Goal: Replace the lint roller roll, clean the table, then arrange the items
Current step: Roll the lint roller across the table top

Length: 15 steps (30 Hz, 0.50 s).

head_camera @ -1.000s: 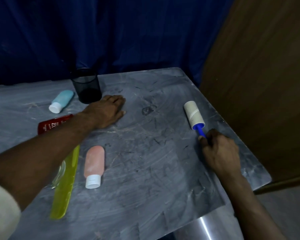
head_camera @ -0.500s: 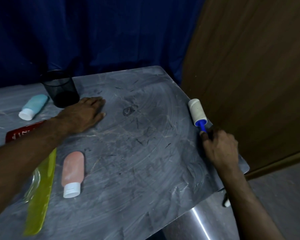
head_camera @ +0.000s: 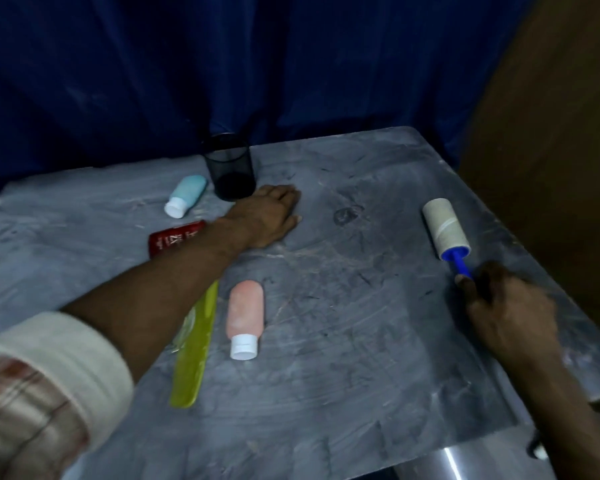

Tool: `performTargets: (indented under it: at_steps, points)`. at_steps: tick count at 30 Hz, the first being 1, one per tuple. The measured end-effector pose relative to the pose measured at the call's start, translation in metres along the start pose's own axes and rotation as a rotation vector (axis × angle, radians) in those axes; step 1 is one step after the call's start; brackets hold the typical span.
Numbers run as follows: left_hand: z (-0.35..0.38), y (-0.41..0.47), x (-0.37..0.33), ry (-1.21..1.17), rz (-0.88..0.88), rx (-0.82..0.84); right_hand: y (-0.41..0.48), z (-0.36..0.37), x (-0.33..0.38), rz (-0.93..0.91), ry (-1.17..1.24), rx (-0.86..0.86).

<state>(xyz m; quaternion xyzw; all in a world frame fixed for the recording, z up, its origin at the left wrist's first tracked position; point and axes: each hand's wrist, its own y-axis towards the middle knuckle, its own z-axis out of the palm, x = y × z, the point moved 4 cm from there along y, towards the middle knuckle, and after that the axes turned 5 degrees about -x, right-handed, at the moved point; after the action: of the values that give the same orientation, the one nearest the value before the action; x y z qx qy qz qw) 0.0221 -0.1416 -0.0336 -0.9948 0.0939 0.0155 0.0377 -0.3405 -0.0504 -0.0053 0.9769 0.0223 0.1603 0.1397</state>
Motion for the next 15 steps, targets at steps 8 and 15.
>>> performTargets:
  at_steps: [8,15]
  points:
    - [0.004,0.004,0.001,-0.029,-0.005,0.028,-0.019,0.017,0.066,-0.142,0.024,0.079]
    - [0.007,0.005,0.004,-0.032,-0.004,-0.004,-0.039,0.029,0.104,-0.268,0.078,0.132]
